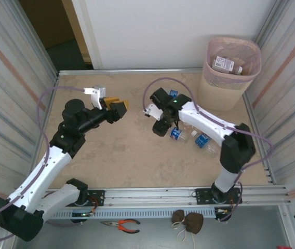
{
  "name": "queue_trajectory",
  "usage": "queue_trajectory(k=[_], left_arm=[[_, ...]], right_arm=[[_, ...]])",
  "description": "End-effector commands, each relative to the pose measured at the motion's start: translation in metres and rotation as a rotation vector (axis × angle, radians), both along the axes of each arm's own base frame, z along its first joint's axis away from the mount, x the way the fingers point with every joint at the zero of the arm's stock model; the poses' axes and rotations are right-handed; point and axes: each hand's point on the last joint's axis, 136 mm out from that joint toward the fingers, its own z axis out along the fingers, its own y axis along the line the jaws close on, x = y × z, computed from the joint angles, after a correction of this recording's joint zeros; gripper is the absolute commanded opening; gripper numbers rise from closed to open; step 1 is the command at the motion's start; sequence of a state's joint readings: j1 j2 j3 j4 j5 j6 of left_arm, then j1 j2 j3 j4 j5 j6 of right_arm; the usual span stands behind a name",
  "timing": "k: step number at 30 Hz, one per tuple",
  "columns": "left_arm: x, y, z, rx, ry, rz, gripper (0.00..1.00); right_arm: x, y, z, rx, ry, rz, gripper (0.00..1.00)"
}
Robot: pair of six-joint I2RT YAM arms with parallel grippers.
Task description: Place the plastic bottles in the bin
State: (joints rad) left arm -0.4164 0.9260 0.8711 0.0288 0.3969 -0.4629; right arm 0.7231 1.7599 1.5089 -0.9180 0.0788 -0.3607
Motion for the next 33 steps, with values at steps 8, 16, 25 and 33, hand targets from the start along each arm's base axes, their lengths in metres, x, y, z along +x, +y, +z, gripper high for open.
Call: queue_trajectory(k=[8,16,25,33], left_arm=[[-0.003,0.032,-0.008,-0.069,0.077,0.058,0.67],[0.000,0.036,-0.015,-0.076,0.102,0.071,0.67],[0.006,0.038,-0.018,-0.079,0.113,0.086,0.67],[0.008,0.039,-0.022,-0.087,0.124,0.097,0.67]], right_arm=[[0.039,0.007,-0.053,-0.219,0.070,-0.008,0.73],[0.063,0.006,-0.083,-0.291,0.092,-0.035,0.73],[0.055,-0.006,-0.102,-0.336,0.175,-0.050,0.68],[0.049,-0.007,-0.109,-0.333,0.207,-0.049,0.63]])
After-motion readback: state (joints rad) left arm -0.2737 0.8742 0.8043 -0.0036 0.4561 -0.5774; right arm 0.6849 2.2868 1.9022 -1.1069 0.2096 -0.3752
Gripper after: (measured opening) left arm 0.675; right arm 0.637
